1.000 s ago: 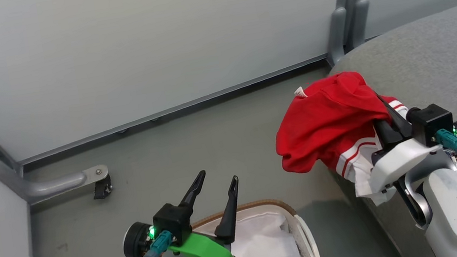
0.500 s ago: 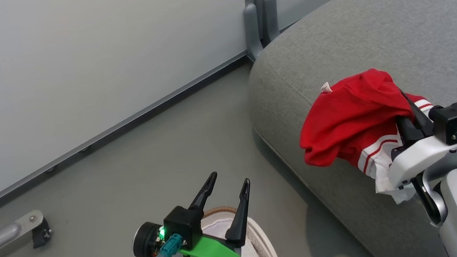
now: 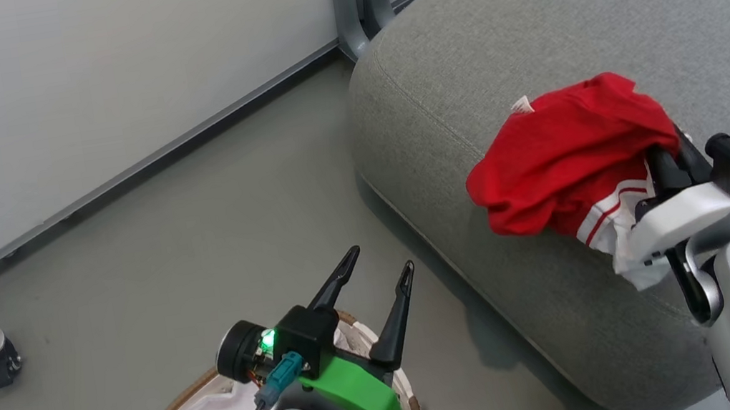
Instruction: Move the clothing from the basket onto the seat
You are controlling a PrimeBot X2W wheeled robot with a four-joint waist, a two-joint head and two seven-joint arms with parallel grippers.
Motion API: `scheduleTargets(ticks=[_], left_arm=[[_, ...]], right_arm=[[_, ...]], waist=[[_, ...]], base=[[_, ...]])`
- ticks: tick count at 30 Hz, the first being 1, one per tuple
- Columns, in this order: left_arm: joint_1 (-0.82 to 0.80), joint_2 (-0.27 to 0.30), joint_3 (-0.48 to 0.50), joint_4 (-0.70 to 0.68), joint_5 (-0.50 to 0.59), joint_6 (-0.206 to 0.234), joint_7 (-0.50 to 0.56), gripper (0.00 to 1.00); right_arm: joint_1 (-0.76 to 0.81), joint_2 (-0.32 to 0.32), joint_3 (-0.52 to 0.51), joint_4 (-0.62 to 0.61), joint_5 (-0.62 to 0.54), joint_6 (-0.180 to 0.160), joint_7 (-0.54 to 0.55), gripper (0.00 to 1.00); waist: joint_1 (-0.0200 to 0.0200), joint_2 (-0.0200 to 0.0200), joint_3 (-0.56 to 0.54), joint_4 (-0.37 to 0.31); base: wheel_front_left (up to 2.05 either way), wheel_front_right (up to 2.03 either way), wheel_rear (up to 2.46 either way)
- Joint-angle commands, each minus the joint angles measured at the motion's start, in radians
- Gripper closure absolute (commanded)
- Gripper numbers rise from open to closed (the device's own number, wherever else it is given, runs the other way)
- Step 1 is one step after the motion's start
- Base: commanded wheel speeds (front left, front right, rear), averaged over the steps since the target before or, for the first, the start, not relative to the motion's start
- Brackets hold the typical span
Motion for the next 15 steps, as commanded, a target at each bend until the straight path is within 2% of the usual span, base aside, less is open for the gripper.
scheduleTargets(ticks=[1, 5, 10, 15], left_arm=[[-0.024, 0.018, 0.002, -0.006, 0.005, -0.002, 0.001, 0.0], [-0.06, 0.04, -0.003, -0.02, 0.022, -0.002, 0.001, 0.0], [-0.12, 0.069, -0.009, -0.041, 0.055, -0.002, 0.001, 0.0], [-0.189, 0.089, -0.029, -0.054, 0.085, -0.002, 0.001, 0.0]], right_arm=[[-0.037, -0.002, -0.003, -0.004, -0.014, -0.001, -0.003, 1.0], [-0.141, -0.002, -0.028, 0.004, -0.054, -0.001, -0.002, 1.0], [-0.331, -0.006, -0.14, -0.004, -0.117, -0.001, -0.002, 1.0], [-0.522, -0.091, -0.264, 0.004, -0.169, -0.001, -0.002, 1.0]], waist=[[0.0, 0.0, 0.052, 0.015], [0.0, 0.0, 0.132, 0.034], [0.0, 0.0, 0.258, 0.068], [0.0, 0.0, 0.386, 0.121]], base=[[0.0, 0.0, 0.0], [0.0, 0.0, 0.0], [0.0, 0.0, 0.0], [0.0, 0.0, 0.0]])
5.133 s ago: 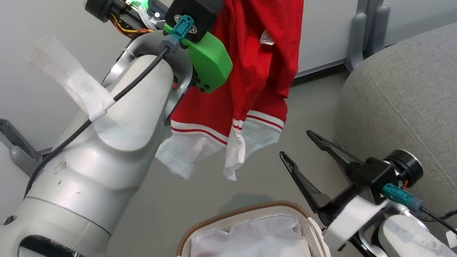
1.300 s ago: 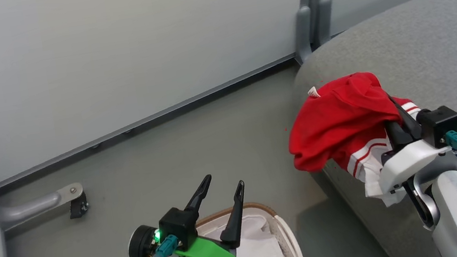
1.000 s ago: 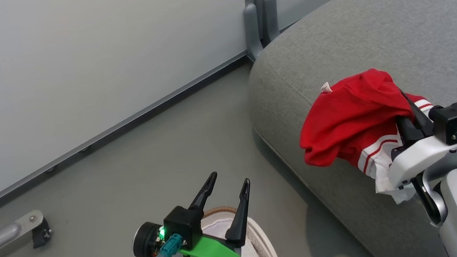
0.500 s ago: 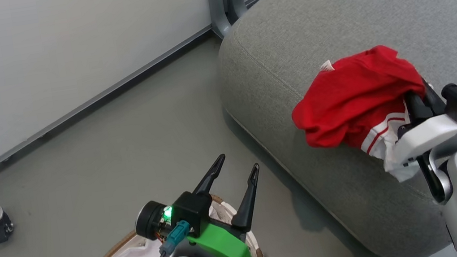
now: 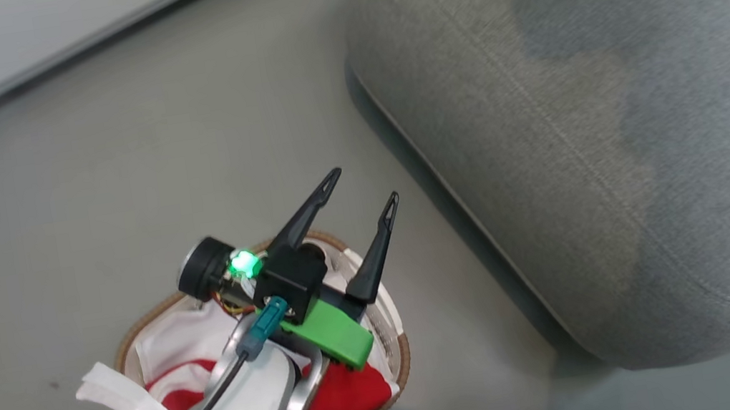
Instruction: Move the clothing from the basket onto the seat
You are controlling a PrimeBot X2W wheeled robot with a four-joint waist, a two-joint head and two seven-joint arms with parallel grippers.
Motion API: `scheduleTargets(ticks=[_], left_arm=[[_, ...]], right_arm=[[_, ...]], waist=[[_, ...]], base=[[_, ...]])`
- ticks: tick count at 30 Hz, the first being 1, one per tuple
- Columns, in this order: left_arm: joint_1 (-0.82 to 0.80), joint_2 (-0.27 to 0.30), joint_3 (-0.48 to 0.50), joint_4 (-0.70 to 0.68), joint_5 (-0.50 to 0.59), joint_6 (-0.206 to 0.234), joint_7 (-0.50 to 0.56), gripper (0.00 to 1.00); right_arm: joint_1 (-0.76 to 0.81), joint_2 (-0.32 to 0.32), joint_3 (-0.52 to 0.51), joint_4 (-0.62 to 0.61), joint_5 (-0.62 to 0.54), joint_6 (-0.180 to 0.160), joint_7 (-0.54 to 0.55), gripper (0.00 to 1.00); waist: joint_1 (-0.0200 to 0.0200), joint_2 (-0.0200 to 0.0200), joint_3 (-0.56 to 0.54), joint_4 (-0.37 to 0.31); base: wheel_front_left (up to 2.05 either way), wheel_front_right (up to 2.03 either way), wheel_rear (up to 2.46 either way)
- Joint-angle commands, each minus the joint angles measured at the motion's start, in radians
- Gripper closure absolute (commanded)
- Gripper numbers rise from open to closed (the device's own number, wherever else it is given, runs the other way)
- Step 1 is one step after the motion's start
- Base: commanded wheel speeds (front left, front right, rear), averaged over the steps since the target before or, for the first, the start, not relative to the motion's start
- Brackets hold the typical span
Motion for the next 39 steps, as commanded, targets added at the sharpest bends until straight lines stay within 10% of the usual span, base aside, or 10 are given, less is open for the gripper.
scheduleTargets(ticks=[1, 13, 24, 26, 29, 30, 31, 39], left_arm=[[-0.038, 0.013, 0.0, -0.006, 0.011, -0.002, 0.001, 0.0], [-0.119, 0.023, 0.003, -0.086, 0.034, -0.002, 0.001, 0.0], [-0.074, 0.028, 0.024, -0.077, 0.035, -0.002, 0.001, 0.0], [-0.068, 0.021, 0.03, -0.073, 0.022, -0.002, 0.001, 0.0], [-0.061, 0.018, 0.031, -0.066, 0.017, -0.002, 0.001, 0.0], [-0.058, 0.019, 0.033, -0.063, 0.016, -0.002, 0.001, 0.0], [-0.056, 0.019, 0.034, -0.061, 0.014, -0.002, 0.001, 0.0], [-0.038, -0.014, 0.069, -0.065, -0.001, -0.002, 0.001, 0.0]], right_arm=[[-0.048, -0.028, -0.02, 0.005, -0.017, -0.001, -0.002, 1.0], [-0.246, -0.169, -0.212, 0.204, -0.105, -0.001, -0.003, 1.0], [-0.155, -0.105, -0.24, 0.282, -0.178, -0.001, -0.002, 1.0], [-0.122, -0.099, -0.23, 0.28, -0.179, -0.001, -0.002, 0.77], [-0.082, -0.088, -0.22, 0.269, -0.168, -0.001, -0.002, 0.69], [-0.069, -0.082, -0.212, 0.254, -0.161, -0.001, -0.002, 0.21], [-0.051, -0.077, -0.208, 0.245, -0.155, -0.001, -0.002, 0.0], [0.134, -0.037, -0.118, 0.155, -0.092, -0.001, -0.002, 0.0]], waist=[[-0.0001, -0.0001, 0.164, 0.082], [-0.0001, -0.0001, 0.367, 0.171], [-0.0001, -0.0001, 0.376, 0.164], [-0.0001, -0.0001, 0.365, 0.163], [-0.0001, -0.0001, 0.348, 0.162], [-0.0001, -0.0001, 0.34, 0.162], [-0.0001, -0.0001, 0.334, 0.162], [-0.0001, -0.0001, 0.245, 0.176]], base=[[0.0, 0.0, 0.0], [0.0, 0.0, 0.0], [0.0, 0.0, 0.0], [0.0, 0.0, 0.0], [0.0, 0.0, 0.0], [0.0, 0.0, 0.0], [0.0, 0.0, 0.0], [0.0, 0.0, 0.0]])
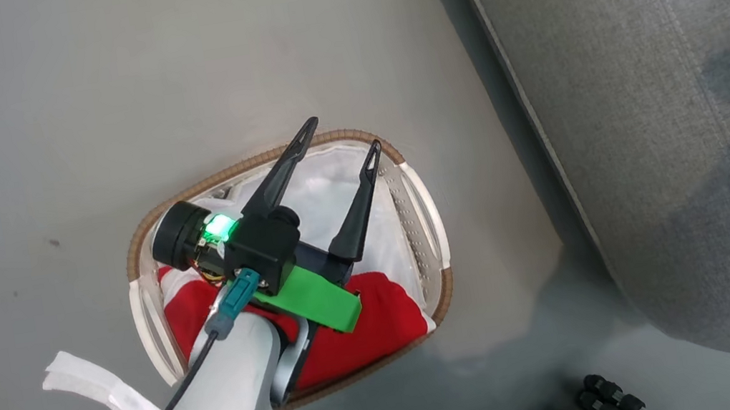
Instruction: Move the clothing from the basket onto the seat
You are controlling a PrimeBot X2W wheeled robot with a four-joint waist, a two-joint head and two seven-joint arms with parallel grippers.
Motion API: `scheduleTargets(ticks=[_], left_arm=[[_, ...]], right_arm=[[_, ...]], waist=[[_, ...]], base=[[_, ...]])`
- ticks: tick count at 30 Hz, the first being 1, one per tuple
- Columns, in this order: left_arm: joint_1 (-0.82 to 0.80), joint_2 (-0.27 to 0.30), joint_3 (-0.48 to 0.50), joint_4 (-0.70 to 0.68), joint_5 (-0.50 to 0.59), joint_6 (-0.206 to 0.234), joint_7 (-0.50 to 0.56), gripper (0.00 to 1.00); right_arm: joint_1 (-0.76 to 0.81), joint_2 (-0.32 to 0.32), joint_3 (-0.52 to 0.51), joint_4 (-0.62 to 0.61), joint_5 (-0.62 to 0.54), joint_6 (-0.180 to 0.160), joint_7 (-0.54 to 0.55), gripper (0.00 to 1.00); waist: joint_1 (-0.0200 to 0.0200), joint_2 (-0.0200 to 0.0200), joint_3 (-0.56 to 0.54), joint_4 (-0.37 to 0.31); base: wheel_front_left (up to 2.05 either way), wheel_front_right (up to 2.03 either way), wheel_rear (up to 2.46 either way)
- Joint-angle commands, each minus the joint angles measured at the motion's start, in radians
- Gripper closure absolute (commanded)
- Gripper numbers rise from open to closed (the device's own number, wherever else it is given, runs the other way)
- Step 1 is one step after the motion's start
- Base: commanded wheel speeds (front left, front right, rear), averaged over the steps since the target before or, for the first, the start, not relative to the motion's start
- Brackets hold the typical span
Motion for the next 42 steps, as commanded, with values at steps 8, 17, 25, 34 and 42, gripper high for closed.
scheduleTargets(ticks=[8, 17, 25, 34, 42], left_arm=[[0.052, -0.031, 0.113, 0.0, 0.001, 0.008, 0.001, 0.0], [0.161, -0.066, 0.252, 0.047, 0.016, 0.027, 0.001, 0.0], [0.266, -0.076, 0.325, 0.071, -0.02, 0.053, 0.001, 0.0], [0.368, -0.074, 0.354, 0.064, -0.07, 0.097, 0.001, 0.0], [0.465, -0.075, 0.421, 0.031, -0.07, 0.106, 0.001, 0.0]], right_arm=[[0.156, 0.002, 0.049, -0.089, 0.05, -0.001, -0.002, 0.0], [0.201, 0.023, 0.131, -0.13, 0.07, -0.001, -0.002, 0.0], [0.279, 0.078, 0.241, -0.145, 0.113, -0.001, -0.002, 0.0], [0.45, 0.112, 0.346, -0.183, 0.184, -0.001, -0.002, 0.0], [0.579, 0.114, 0.425, -0.218, 0.317, -0.001, -0.002, 0.0]], waist=[[-0.0001, 0.0, -0.174, 0.058], [-0.0001, 0.0, -0.384, 0.113], [-0.0001, 0.0, -0.521, 0.188], [-0.0001, 0.0, -0.604, 0.242], [-0.0001, 0.0, -0.64, 0.249]], base=[[0.0, 0.0, 0.0], [0.0, 0.0, 0.0], [0.0, 0.0, 0.0], [0.0, 0.0, 0.0], [0.0, 0.0, 0.0]])
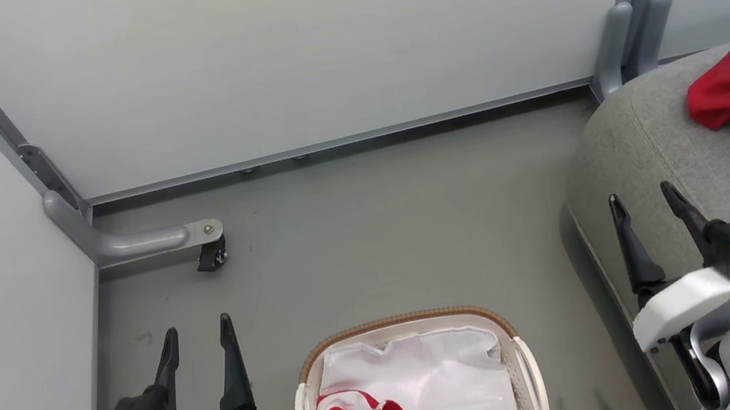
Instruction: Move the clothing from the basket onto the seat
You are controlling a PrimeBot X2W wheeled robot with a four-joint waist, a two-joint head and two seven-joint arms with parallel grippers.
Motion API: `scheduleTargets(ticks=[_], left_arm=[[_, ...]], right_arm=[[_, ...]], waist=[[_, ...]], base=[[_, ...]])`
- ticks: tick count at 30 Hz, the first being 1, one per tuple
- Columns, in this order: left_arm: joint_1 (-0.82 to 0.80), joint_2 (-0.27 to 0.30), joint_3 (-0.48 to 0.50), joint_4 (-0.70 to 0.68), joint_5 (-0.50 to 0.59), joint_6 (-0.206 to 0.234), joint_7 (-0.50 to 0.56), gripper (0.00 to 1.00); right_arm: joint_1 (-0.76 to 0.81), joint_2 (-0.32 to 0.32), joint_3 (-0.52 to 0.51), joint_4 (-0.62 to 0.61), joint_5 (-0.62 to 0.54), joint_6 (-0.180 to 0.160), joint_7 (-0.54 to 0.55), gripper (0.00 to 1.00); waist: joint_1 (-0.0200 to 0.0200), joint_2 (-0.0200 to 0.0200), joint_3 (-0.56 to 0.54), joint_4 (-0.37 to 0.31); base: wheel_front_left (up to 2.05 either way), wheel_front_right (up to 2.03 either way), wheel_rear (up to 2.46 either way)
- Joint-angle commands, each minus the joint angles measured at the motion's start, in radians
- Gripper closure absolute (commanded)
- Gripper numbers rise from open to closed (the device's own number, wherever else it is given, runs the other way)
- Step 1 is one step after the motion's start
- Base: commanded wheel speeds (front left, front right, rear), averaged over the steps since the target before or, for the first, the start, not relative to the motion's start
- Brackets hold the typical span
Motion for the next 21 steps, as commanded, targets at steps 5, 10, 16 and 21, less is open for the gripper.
scheduleTargets(ticks=[5, 10, 16, 21], left_arm=[[0.048, 0.002, 0.019, -0.014, 0.005, -0.005, 0.001, 0.0], [0.056, 0.002, 0.01, -0.013, -0.006, -0.007, 0.001, 0.0], [0.052, 0.002, 0.013, -0.006, -0.006, -0.009, 0.001, 0.0], [0.044, 0.002, 0.009, -0.001, -0.004, -0.012, 0.001, 0.0]], right_arm=[[0.074, -0.004, 0.008, -0.038, 0.044, -0.001, -0.002, 0.0], [0.124, -0.003, -0.003, -0.064, 0.069, -0.001, -0.002, 0.0], [0.142, -0.004, 0.005, -0.072, 0.069, -0.001, -0.002, 0.0], [0.133, -0.004, 0.012, -0.075, 0.063, -0.001, -0.002, 0.0]], waist=[[0.0001, 0.0, -0.029, 0.014], [0.0001, 0.0, -0.035, 0.018], [0.0001, 0.0, -0.039, 0.01], [0.0001, 0.0, -0.038, 0.008]], base=[[0.0, 0.0, 0.0], [0.0, 0.0, 0.0], [0.0, 0.0, 0.0], [0.0, 0.0, 0.0]])
